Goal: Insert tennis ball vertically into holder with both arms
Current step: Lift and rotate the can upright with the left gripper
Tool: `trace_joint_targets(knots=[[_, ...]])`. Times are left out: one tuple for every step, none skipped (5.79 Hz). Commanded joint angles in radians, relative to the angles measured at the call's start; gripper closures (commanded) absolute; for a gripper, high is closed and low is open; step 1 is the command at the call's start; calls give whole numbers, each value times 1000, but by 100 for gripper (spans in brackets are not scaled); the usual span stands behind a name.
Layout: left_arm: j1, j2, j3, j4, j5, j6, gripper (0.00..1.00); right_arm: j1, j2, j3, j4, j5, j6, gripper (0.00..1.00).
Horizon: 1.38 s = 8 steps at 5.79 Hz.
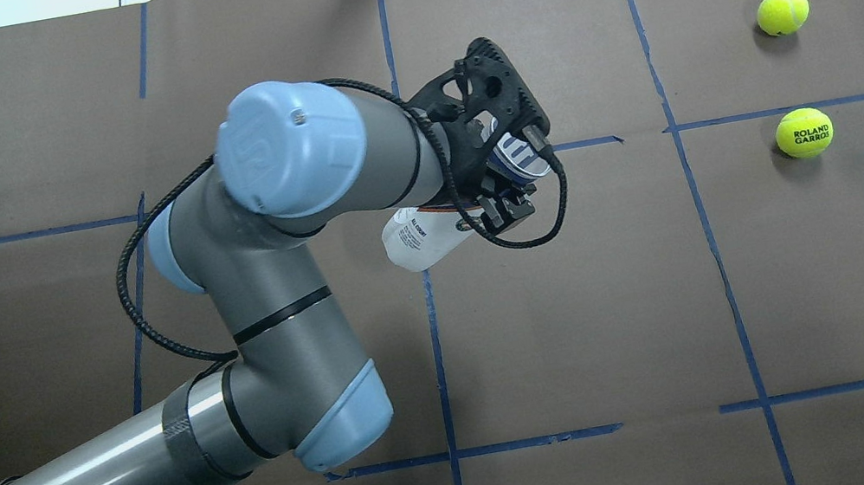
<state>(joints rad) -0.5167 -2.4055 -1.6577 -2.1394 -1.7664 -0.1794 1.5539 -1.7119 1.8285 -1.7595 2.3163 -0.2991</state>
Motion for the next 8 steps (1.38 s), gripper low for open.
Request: trace_joint_targets(knots=[[-19, 121, -7, -370, 4, -121, 39, 0, 0, 2, 0, 0, 0, 0], [-26, 164, -1, -527, 10, -132, 39, 0, 0, 5, 0, 0, 0, 0], [-26, 190, 27, -634, 12, -126, 39, 0, 0, 5, 0, 0, 0, 0], [-25, 192, 92, -743, 13, -126, 39, 0, 0, 5, 0, 0, 0, 0], [-25, 194, 154, -852, 13, -126, 39, 0, 0, 5, 0, 0, 0, 0], [-22, 197, 249, -981, 16, -126, 39, 0, 0, 5, 0, 3, 0, 0], [-14, 197, 330, -1089, 78, -126, 38, 0, 0, 5, 0, 20, 0, 0], [-8, 198, 366, -1126, 87, -126, 37, 0, 0, 6, 0, 23, 0, 0]])
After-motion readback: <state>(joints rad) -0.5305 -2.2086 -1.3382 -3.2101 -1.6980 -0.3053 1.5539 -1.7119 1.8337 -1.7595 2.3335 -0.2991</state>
